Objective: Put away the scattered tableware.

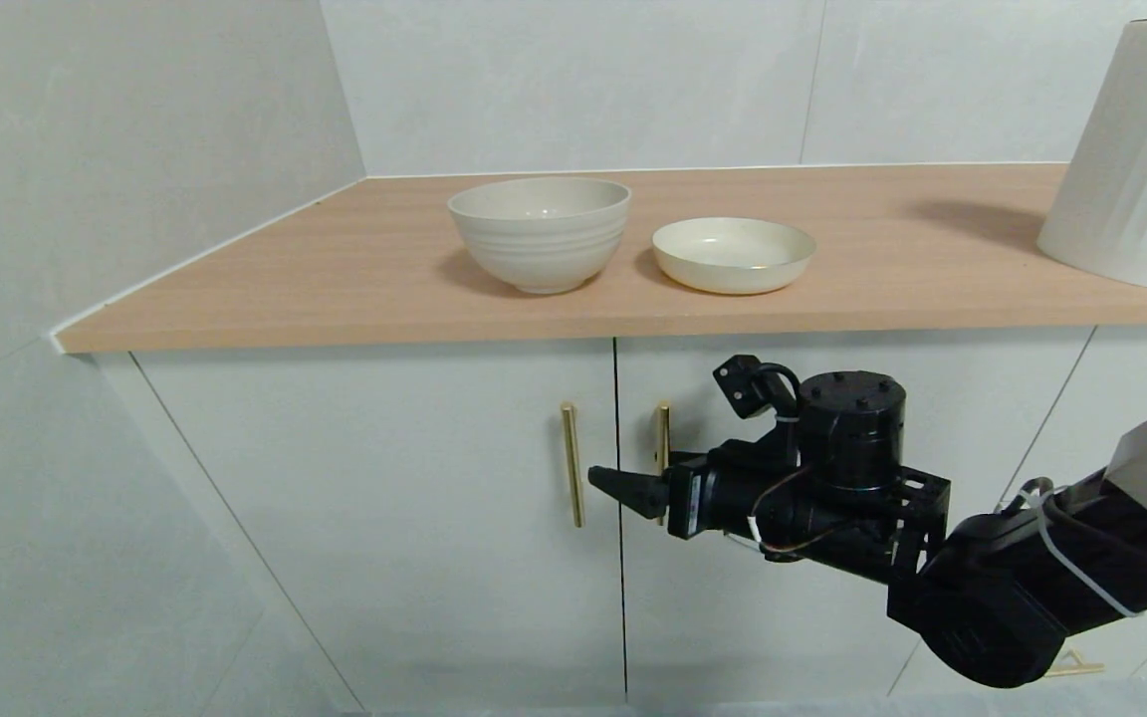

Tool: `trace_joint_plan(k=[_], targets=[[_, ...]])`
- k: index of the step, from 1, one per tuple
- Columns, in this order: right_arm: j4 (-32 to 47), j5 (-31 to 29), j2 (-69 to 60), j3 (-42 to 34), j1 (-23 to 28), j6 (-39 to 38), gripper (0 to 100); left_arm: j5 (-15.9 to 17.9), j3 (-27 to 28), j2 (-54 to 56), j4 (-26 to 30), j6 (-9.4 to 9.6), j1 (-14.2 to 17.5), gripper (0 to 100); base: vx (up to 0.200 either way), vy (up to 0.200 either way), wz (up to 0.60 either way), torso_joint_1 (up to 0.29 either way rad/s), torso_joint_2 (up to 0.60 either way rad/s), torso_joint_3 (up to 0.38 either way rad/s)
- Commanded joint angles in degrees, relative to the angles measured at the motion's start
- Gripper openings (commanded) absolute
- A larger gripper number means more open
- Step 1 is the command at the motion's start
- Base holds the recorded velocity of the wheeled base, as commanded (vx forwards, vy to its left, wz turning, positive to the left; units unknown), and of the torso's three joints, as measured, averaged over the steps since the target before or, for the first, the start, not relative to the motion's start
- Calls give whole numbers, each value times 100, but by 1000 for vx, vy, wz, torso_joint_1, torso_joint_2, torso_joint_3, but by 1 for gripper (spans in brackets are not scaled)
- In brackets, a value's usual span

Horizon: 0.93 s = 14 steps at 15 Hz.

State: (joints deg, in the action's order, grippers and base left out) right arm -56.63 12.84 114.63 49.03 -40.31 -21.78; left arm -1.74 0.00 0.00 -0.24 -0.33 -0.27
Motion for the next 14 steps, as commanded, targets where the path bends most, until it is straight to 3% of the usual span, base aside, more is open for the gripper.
trace_joint_plan(k=[1,8,14], targets=[[-42,8,60,19,-38,-72,100,-1,0,0,-2,-2,0,100,0,0,0,0,0,0],[-129,140,-222,-236,-231,-502,100,-1,0,0,-2,-2,0,100,0,0,0,0,0,0],[-103,1037,-1048,-939,-284,-529,100,-1,0,0,-2,-2,0,100,0,0,0,0,0,0]])
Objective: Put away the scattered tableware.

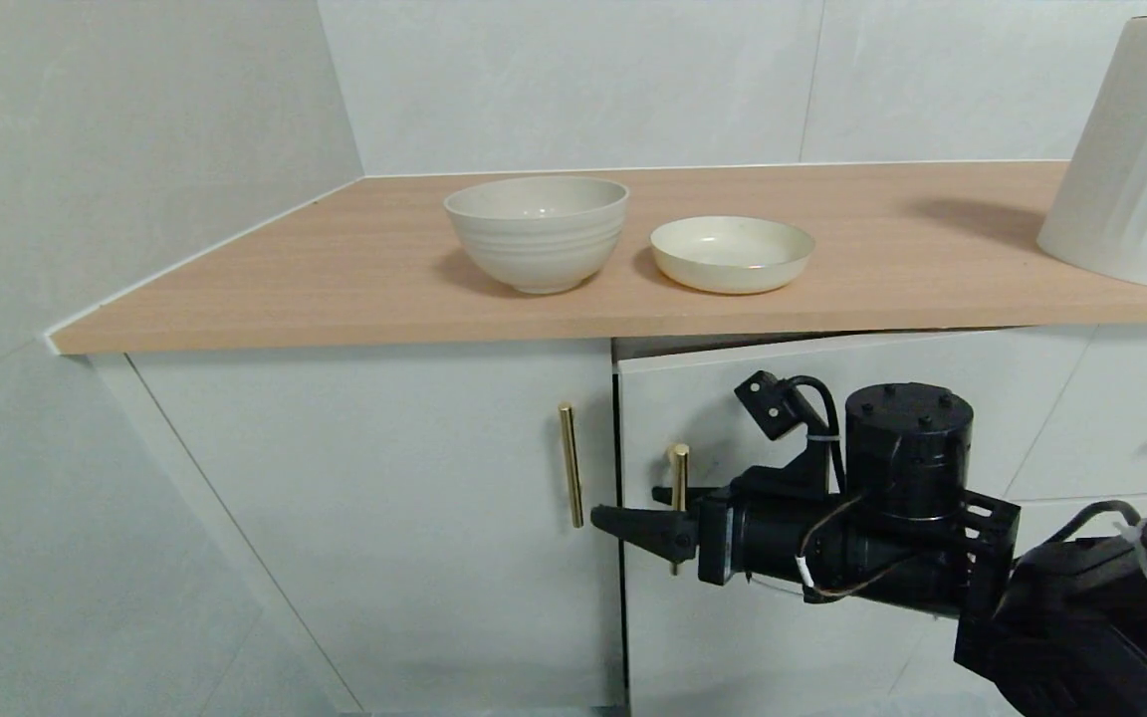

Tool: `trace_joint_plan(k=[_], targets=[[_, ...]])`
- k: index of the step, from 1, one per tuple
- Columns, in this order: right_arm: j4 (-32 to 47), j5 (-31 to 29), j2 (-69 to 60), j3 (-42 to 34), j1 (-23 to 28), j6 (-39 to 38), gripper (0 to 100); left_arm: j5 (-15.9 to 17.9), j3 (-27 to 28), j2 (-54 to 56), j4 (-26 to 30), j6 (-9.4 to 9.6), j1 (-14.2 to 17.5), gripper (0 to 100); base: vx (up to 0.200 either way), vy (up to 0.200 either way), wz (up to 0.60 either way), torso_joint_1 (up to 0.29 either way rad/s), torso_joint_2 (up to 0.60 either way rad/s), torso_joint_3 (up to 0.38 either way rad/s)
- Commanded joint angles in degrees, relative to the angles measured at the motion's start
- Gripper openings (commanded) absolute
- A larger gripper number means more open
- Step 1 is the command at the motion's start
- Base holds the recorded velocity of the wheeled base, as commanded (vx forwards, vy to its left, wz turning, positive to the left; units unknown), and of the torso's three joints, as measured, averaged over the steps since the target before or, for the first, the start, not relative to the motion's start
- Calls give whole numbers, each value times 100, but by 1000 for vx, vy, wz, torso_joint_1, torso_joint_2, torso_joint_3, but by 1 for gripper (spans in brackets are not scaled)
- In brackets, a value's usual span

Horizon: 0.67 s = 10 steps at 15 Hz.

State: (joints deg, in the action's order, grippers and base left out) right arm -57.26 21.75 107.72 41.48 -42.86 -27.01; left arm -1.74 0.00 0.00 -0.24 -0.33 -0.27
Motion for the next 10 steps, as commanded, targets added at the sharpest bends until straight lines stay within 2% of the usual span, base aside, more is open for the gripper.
trace_joint_plan(k=[1,10], targets=[[-40,277,-471,-272,-38,-6,100,-1,0,0,-2,-2,0,100,0,0,0,0,0,0],[-48,339,-778,-712,-152,-14,100,-1,9,0,-64,15,0,100,0,0,0,0,0,0]])
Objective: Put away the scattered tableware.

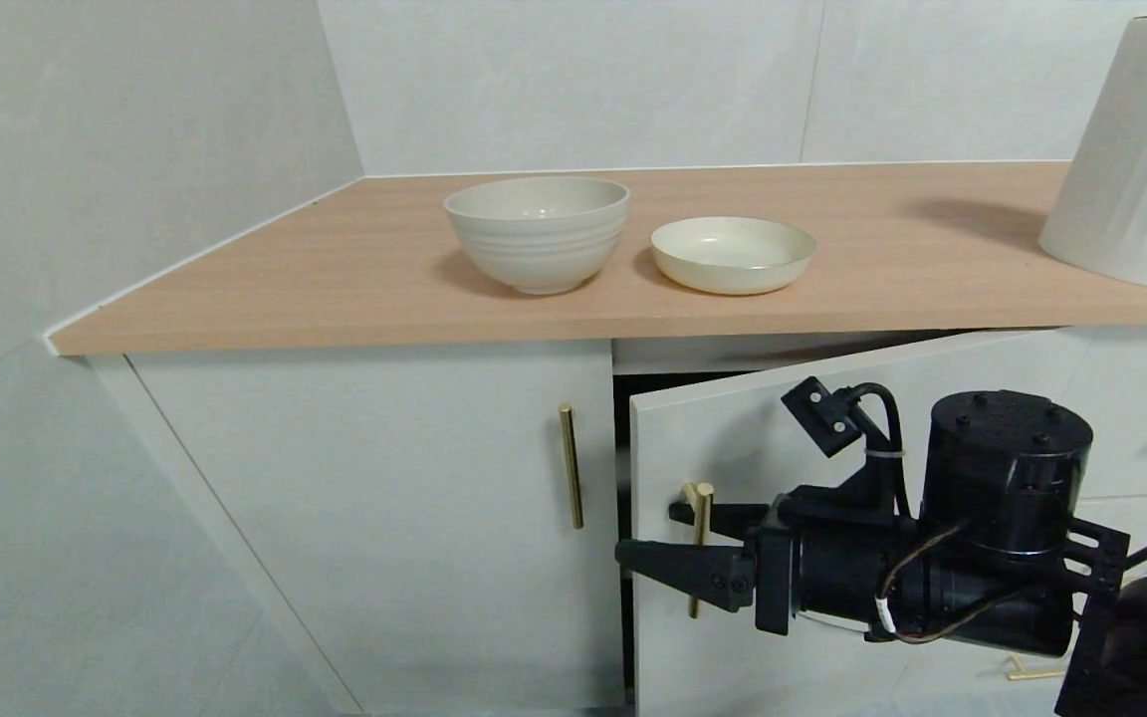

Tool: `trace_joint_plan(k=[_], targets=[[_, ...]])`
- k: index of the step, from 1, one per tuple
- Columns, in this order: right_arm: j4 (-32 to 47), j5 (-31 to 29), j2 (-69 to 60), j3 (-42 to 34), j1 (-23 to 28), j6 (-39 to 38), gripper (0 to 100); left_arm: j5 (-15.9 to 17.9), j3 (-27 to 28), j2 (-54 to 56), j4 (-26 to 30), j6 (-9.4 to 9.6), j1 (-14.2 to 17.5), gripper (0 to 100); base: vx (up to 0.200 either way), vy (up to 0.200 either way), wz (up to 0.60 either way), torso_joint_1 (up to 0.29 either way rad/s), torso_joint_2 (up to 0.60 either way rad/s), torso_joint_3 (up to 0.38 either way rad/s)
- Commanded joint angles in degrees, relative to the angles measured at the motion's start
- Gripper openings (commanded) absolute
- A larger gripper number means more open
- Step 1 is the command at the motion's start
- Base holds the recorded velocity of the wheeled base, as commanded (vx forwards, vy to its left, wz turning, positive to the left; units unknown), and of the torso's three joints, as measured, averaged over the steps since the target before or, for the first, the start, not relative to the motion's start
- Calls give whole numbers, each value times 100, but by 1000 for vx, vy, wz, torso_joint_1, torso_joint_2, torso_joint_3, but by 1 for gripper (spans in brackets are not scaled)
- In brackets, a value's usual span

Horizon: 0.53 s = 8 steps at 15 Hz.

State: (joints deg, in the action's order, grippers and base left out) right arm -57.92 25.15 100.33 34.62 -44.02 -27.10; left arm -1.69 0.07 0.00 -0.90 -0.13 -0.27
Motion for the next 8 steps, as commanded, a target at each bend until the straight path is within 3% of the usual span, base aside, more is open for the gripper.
trace_joint_plan(k=[1,2,4,5,6,8], targets=[[9,-1,-48,-34,-45,-6,100,20,125,0,-103,-4,0,100,0,0,0,0,0,0],[9,-1,-48,-43,-45,-6,100,90,309,0,-77,5,0,100,0,0,0,0,0,0],[-9,-1,-40,-149,-54,-6,100,732,766,-123,257,-13,-17,100,0,0,0,0,0,0],[-9,-1,-40,-149,-45,-6,100,881,880,-211,363,-13,-26,100,0,0,0,0,0,0],[-9,-10,-66,-157,-45,-15,100,1514,1364,-765,741,-13,-26,100,0,0,0,0,0,0],[-9,-10,-48,-166,-54,-6,100,2138,1865,-1837,767,-31,-26,100,0,0,0,0,0,0]])
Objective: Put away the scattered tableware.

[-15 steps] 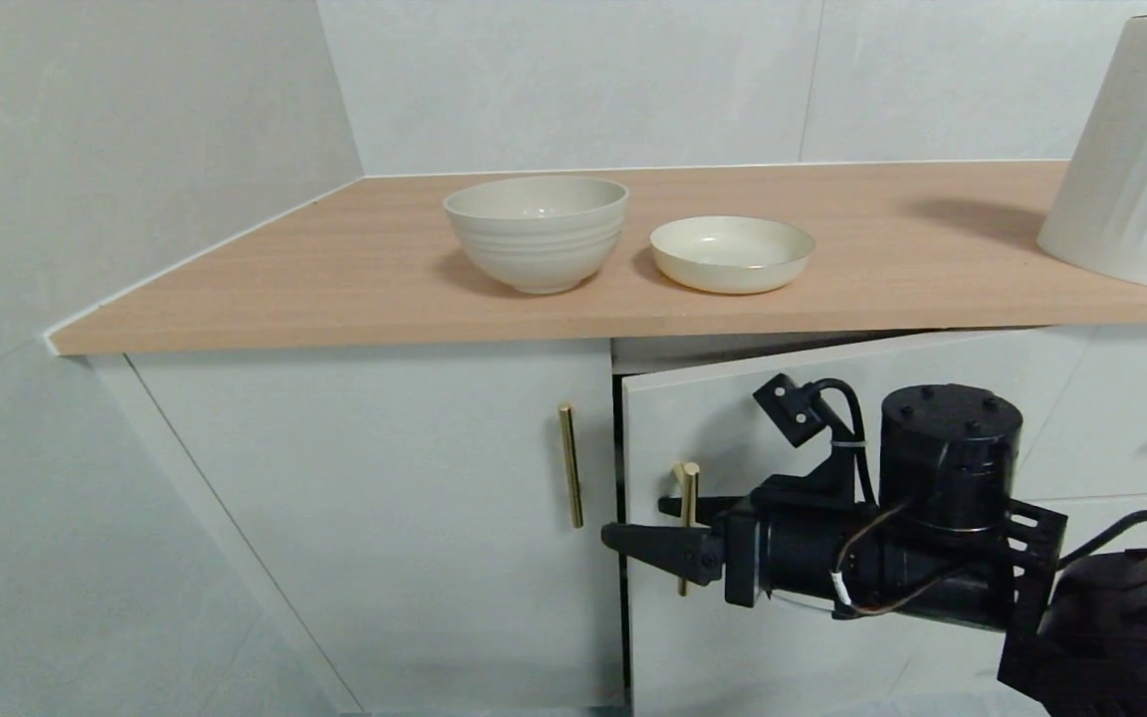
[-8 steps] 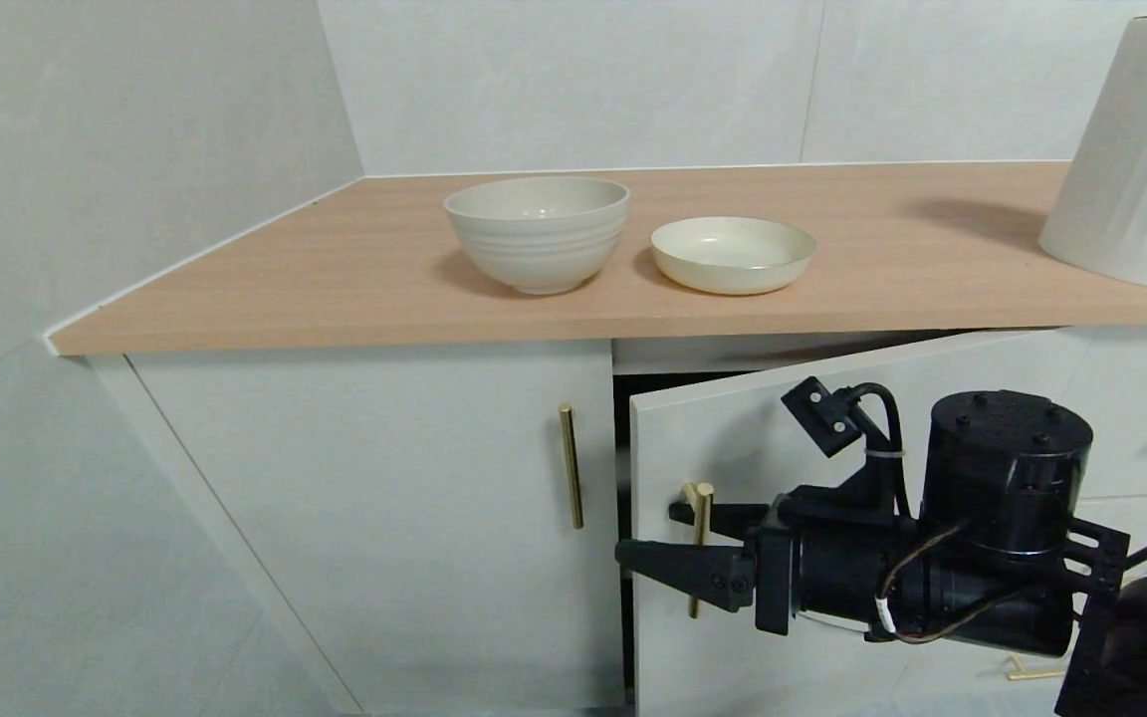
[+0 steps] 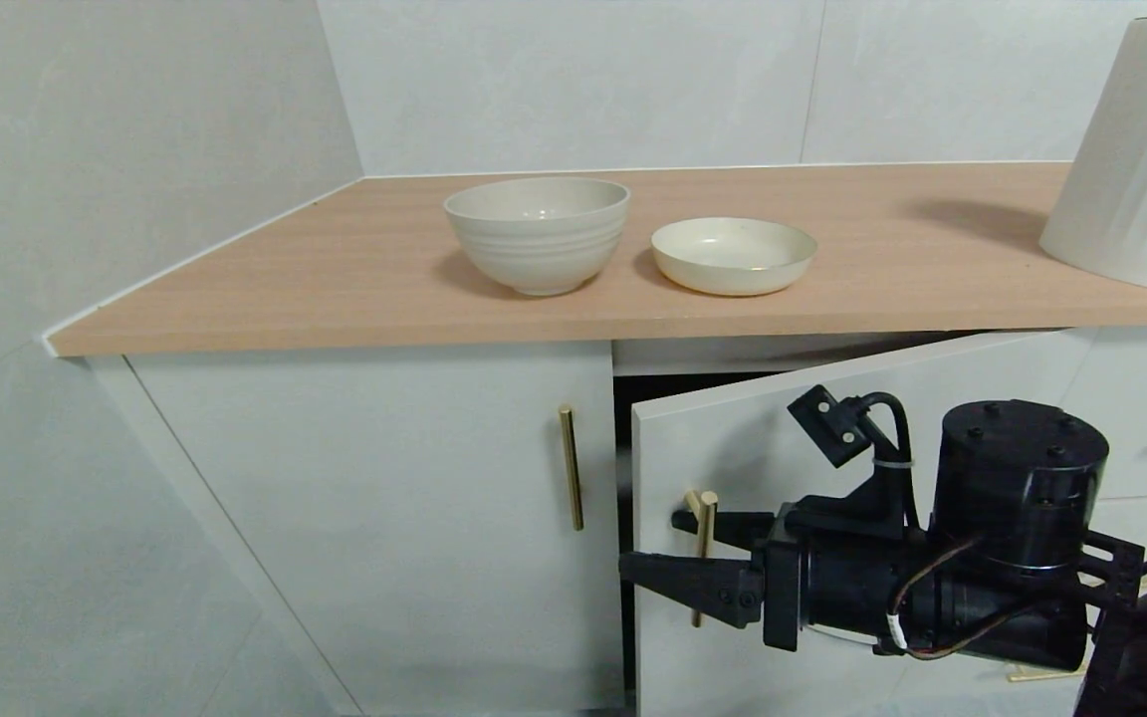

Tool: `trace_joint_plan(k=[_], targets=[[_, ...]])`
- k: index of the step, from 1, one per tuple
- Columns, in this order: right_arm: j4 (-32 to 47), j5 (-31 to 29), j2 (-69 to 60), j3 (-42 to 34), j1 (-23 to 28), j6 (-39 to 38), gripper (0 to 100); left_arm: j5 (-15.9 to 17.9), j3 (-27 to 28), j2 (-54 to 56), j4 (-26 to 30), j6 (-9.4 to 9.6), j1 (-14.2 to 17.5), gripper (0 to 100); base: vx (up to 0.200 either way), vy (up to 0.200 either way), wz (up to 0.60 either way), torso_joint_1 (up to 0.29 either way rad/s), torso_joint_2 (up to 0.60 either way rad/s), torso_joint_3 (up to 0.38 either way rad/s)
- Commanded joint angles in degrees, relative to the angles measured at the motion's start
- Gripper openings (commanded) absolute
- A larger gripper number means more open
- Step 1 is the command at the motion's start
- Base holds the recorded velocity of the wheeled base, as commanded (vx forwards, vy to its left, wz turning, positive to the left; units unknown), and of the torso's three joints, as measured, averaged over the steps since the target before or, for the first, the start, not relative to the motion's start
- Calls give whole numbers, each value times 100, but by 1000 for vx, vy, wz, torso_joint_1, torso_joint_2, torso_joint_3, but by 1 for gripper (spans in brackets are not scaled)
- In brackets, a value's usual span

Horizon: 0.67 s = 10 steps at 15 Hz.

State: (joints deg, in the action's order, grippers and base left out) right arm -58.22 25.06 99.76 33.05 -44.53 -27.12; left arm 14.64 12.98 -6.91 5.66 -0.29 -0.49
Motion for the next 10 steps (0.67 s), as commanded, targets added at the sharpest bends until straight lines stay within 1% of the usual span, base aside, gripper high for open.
trace_joint_plan(k=[1,2,3,4,6,7,8,9,10], targets=[[21,-2,9,-9,6,-3,100,619,662,-1374,111,-15,-4,100,0,0,0,0,0,0],[21,-2,9,-9,-3,-3,100,1006,1004,-2174,85,-15,-22,100,0,0,0,0,0,0],[21,-2,9,-9,-3,-3,100,1287,1294,-2798,32,-23,-74,100,0,0,0,0,0,0],[21,-2,9,-9,-3,-3,100,1428,1532,-3334,-3,-50,-189,100,0,0,0,0,0,0],[21,-2,9,-18,-3,-3,100,1489,1848,-4090,-38,-76,-584,100,0,0,0,0,0,0],[21,-2,-9,-27,6,-3,100,1489,1954,-4529,-135,-164,-997,100,0,0,0,0,0,0],[21,-2,-9,-18,6,-3,100,1489,1954,-4837,-320,-296,-1314,100,0,0,0,0,0,0],[21,-2,-9,-27,-3,-3,100,1489,1918,-5241,-610,-498,-1683,100,0,0,0,0,0,0],[21,-2,9,-27,-3,-3,100,1489,1875,-5505,-838,-683,-1894,100,0,0,0,0,0,0]])
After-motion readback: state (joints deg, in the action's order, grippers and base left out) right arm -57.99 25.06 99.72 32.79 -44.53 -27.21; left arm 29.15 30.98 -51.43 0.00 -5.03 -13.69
